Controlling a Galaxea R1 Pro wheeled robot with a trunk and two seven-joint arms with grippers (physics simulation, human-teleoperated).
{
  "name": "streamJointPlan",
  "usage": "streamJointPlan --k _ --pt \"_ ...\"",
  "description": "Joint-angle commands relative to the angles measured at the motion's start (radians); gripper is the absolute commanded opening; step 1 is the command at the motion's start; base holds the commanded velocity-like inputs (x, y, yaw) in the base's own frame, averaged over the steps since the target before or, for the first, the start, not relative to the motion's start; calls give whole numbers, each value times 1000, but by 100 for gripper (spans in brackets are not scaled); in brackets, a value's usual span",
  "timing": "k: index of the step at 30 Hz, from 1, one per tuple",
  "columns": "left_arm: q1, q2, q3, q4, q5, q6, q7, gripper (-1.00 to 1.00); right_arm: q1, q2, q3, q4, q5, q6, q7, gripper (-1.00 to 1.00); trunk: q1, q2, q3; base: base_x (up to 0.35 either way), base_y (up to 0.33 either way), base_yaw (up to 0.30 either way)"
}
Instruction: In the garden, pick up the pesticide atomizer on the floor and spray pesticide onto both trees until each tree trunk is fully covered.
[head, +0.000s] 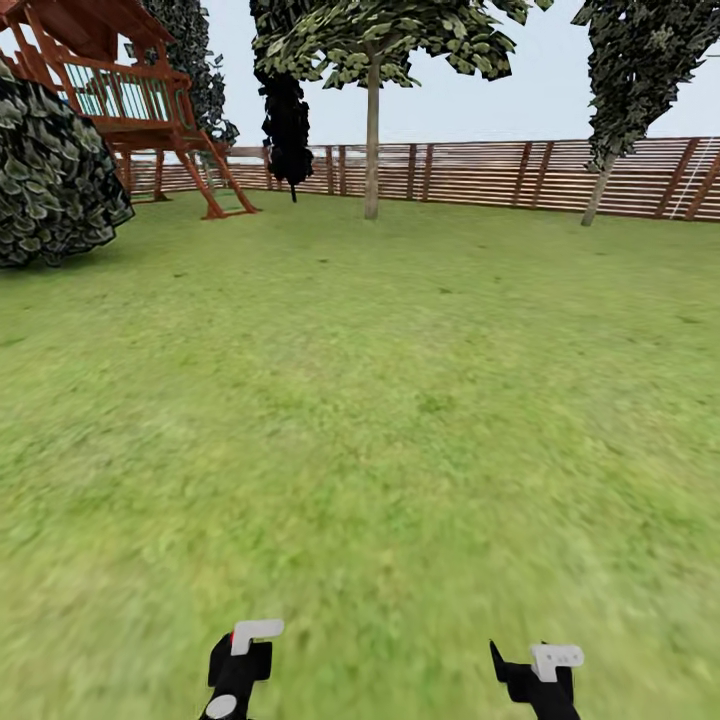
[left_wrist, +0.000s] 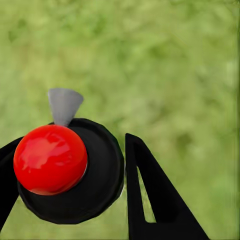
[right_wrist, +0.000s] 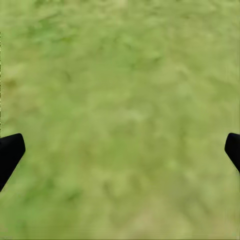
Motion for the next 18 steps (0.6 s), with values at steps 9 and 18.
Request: streamJointPlan --k 9,18 --pt "34 -9 -3 -2 -2 -5 4 -100 0 5 0 21 0 0 -1 100 0 0 8 339 0 0" --pt "35 -10 -5 3 -3 -5 4 -100 0 2 -1 24 1 0 0 100 0 0 8 339 0 0"
